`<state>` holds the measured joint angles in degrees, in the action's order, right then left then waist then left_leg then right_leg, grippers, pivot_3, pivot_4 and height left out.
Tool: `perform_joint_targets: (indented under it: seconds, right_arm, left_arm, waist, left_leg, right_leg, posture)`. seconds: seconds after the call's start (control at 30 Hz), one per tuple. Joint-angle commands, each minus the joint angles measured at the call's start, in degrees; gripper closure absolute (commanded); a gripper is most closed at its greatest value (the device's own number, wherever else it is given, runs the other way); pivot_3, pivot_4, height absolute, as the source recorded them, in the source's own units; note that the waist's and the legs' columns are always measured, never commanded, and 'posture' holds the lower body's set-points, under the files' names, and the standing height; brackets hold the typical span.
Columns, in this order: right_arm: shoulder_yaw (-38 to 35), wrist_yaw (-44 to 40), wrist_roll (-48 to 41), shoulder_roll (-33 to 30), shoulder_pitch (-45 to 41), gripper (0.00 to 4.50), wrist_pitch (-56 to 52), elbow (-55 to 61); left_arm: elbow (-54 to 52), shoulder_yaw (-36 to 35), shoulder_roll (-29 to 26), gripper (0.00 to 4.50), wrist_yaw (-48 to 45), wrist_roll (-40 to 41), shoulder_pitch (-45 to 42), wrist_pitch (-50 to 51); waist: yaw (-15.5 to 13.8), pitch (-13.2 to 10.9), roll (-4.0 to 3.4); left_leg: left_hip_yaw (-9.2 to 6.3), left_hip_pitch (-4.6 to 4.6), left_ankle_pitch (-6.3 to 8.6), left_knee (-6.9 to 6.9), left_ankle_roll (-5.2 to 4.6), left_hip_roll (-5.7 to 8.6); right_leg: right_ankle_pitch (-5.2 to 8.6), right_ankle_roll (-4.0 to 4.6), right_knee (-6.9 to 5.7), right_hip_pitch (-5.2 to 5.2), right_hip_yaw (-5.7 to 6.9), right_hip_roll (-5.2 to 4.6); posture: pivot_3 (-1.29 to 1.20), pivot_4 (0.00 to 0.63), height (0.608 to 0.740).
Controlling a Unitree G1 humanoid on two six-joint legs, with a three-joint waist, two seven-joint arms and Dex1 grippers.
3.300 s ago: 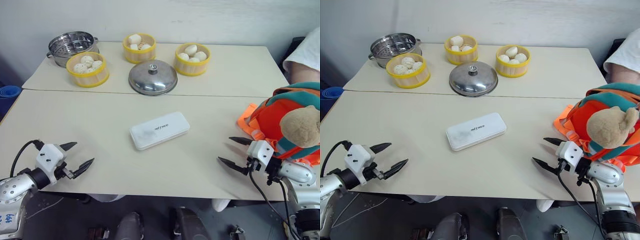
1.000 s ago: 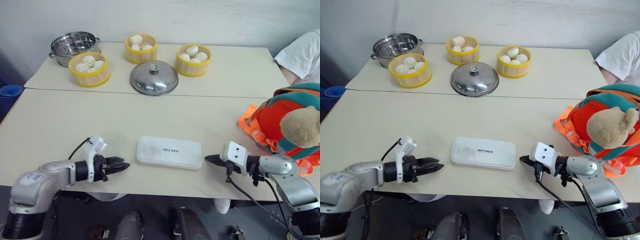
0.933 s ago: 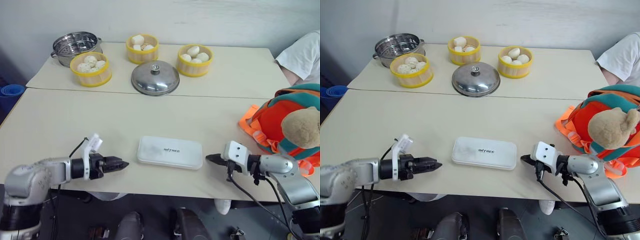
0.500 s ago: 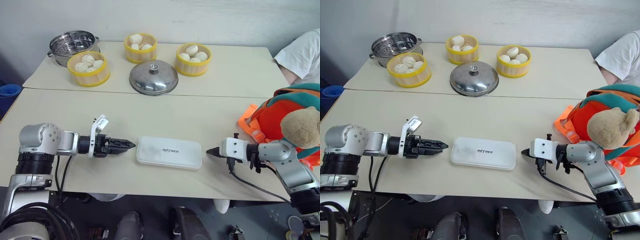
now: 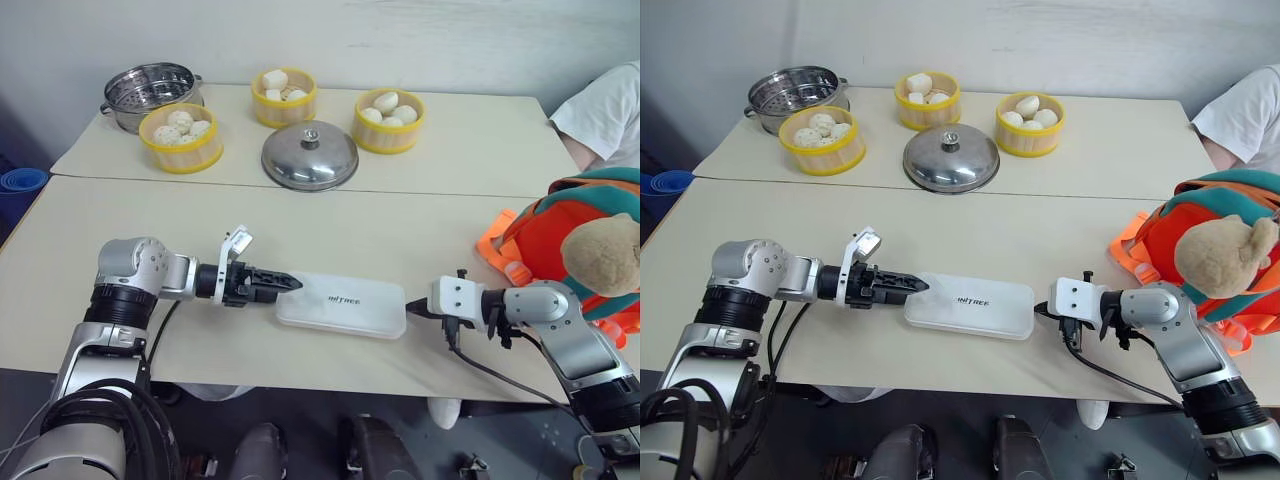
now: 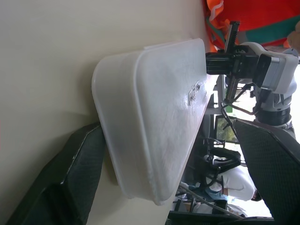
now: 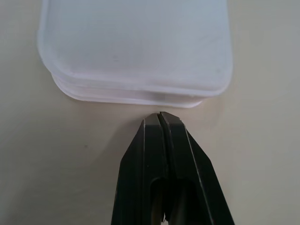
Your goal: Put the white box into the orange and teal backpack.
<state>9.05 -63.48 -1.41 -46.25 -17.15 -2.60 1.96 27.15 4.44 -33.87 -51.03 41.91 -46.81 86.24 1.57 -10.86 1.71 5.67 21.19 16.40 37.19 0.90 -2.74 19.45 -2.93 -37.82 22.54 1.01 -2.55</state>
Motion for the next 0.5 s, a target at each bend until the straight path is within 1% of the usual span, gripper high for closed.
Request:
perform_joint_targets:
  seconds: [0.03, 0.1, 0.2, 0.3, 0.43, 0.47, 0.5]
  right_arm:
    - [2.14, 0.70, 0.77, 1.89, -0.37, 4.50, -0.81, 0.38]
    - [2.47, 1.51, 1.32, 3.05, -1.20, 4.50, -1.24, 0.27]
    - [3.20, 2.02, 1.97, 4.59, -2.21, 4.50, -2.24, 0.37]
    - [3.16, 2.44, 1.84, 5.38, -2.60, 4.50, -2.67, 0.45]
    - [2.69, 2.75, 1.05, 6.14, -2.54, 4.50, -2.68, 0.63]
    - [2.34, 2.85, 0.72, 6.21, -2.25, 4.50, -2.62, 0.80]
    - [1.86, 3.08, 0.41, 6.21, -1.91, 4.50, -2.69, 0.96]
  left_arm:
    - [0.57, 0.97, 1.98, 0.01, -0.80, -0.20, -0.53, 1.54]
    - [0.49, 0.30, 2.91, 0.01, -0.84, 0.09, -0.92, 2.31]
    - [0.79, -3.06, 5.40, 0.01, 0.53, 0.56, -1.54, 3.15]
    - [0.28, -6.04, 7.14, 0.62, 2.11, 0.80, -1.65, 4.89]
    - [-4.41, -7.93, 7.60, 1.78, 2.34, 2.21, 0.19, 5.52]
    - [-6.10, -7.96, 7.29, 2.13, 2.22, 2.43, 0.75, 5.64]
    - [-7.99, -7.99, 6.91, 2.39, 1.96, 2.81, 1.35, 5.72]
  waist:
    - [0.01, 0.01, 0.02]
    - [0.01, 0.02, 0.03]
    - [0.10, 0.01, 0.03]
    - [0.28, 0.01, 0.04]
    - [0.29, 0.01, 0.04]
    - [0.28, 0.01, 0.04]
    - [0.27, 0.01, 0.04]
  left_leg:
    - [0.00, 0.00, 0.00, 0.00, 0.00, 0.00]
    - [0.00, 0.00, 0.00, 0.01, 0.00, -0.01]
    - [0.00, 0.02, 0.00, 0.02, 0.00, -0.01]
    - [0.01, 0.04, -0.01, 0.00, 0.02, -0.03]
    - [0.01, 0.04, -0.02, 0.01, 0.05, -0.03]
    - [0.01, 0.04, -0.02, 0.00, 0.05, -0.03]
    - [0.01, 0.04, -0.03, 0.00, 0.06, -0.04]
  right_leg:
    - [0.00, 0.00, 0.00, 0.00, 0.00, 0.00]
    - [0.00, 0.00, 0.00, 0.00, 0.00, 0.00]
    - [0.00, 0.00, -0.02, 0.01, 0.00, 0.00]
    - [0.00, 0.00, -0.04, 0.06, 0.00, 0.03]
    - [0.00, 0.00, -0.04, 0.07, 0.00, 0.04]
    - [0.00, 0.00, -0.05, 0.07, 0.00, 0.04]
    - [0.00, 0.00, -0.05, 0.07, 0.00, 0.04]
  posture:
    - [0.00, 0.150, 0.740]
    - [0.00, 0.150, 0.740]
    - [0.00, 0.150, 0.740]
    - [0.00, 0.150, 0.740]
    - [0.00, 0.150, 0.740]
    - [0.00, 0.150, 0.740]
    - [0.00, 0.150, 0.740]
